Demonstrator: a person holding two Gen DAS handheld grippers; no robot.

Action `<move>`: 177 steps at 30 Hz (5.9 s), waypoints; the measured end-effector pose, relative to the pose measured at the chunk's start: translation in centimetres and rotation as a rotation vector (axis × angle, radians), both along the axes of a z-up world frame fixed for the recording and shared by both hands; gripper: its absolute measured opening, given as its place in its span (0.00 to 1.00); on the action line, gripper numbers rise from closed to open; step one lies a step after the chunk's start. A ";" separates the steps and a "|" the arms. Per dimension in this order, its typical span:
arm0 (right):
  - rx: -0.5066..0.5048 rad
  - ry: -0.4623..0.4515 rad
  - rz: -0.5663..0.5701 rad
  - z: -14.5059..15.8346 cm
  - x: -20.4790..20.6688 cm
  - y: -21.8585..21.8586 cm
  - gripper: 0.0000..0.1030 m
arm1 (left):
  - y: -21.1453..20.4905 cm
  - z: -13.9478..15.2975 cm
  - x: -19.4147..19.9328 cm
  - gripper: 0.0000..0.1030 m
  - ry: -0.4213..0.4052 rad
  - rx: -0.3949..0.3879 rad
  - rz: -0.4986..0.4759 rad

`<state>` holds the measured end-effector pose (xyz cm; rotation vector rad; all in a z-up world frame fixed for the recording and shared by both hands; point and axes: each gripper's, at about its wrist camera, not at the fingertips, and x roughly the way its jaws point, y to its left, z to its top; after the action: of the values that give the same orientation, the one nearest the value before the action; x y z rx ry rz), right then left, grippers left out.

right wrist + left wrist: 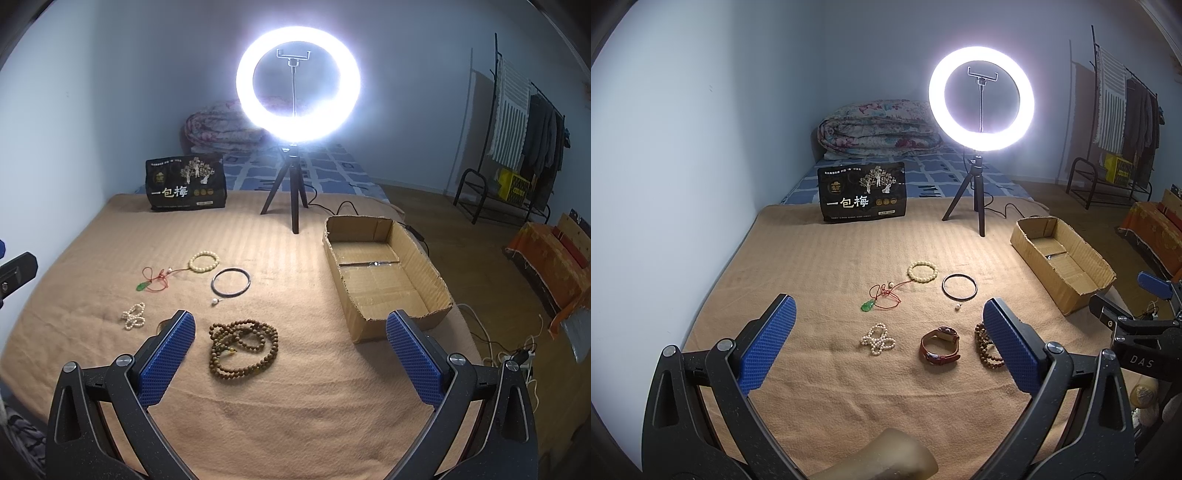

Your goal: Organize jewelry

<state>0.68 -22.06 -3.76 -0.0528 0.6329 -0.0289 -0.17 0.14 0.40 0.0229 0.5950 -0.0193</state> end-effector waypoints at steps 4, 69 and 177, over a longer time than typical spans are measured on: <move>0.004 0.006 0.001 0.0 -0.1 -0.1 1.00 | 0.0 0.0 0.0 1.00 0.000 0.001 -0.001; 0.249 0.676 0.084 -13.0 13.3 -1.0 0.49 | -1.0 -15.4 14.0 0.44 0.627 -0.124 -0.135; 0.196 0.225 -0.196 -2.4 14.5 -19.8 0.05 | -22.8 -8.6 18.7 0.06 0.387 -0.204 -0.444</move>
<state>15.21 -41.84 -6.17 0.1978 0.8611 -0.1519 18.58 -22.69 -8.18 -0.0487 0.9630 -0.5249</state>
